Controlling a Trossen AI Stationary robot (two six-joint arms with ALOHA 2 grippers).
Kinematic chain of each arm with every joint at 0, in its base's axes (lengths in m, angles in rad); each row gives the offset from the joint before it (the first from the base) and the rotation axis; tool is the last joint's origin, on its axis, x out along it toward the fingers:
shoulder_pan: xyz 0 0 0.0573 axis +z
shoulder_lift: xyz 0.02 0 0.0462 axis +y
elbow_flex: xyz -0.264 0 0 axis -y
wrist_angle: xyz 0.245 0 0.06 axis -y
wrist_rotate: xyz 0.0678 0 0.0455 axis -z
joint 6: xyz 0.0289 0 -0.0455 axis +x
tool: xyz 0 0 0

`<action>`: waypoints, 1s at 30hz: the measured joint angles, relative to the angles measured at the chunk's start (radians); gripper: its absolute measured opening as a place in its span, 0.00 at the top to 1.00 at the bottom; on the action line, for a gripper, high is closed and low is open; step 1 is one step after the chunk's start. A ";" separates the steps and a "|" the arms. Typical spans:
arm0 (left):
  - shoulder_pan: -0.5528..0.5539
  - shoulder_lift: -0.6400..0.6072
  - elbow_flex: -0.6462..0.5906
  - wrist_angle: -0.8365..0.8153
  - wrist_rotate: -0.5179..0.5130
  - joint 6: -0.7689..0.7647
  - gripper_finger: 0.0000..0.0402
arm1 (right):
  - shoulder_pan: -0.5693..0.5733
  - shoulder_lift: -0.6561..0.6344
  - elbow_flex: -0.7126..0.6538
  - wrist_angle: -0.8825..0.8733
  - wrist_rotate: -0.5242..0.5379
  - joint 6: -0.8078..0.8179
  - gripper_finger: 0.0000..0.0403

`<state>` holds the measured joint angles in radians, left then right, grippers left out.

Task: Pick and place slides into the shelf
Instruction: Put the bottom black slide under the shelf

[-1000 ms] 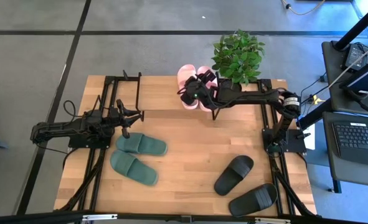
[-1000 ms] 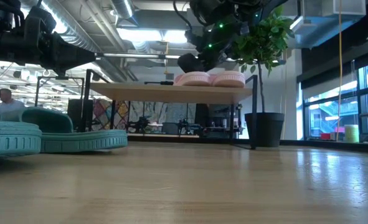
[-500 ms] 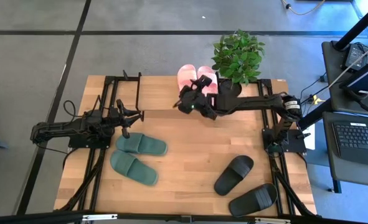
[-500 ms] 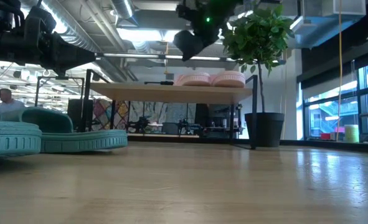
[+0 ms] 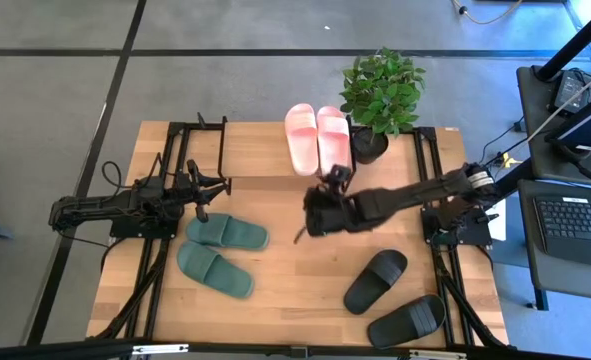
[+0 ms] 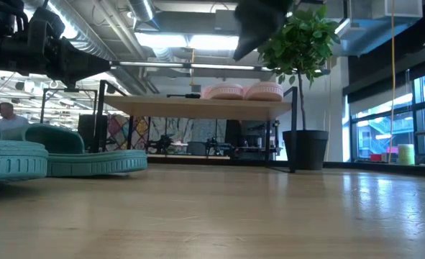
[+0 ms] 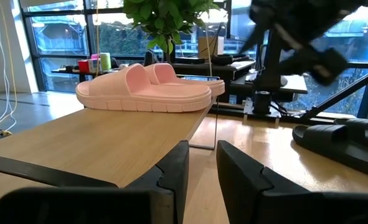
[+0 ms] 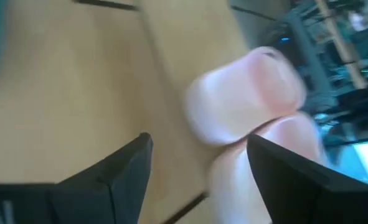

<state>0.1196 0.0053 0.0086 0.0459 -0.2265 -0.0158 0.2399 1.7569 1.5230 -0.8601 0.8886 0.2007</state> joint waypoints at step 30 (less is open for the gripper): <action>0.000 0.000 0.000 0.000 0.000 0.000 0.81 | 0.346 -0.003 -0.001 -0.342 -0.701 1.150 0.35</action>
<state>0.1194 0.0054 0.0086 0.0456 -0.2264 -0.0154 0.5854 1.7538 1.5223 -1.2018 0.1881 1.3505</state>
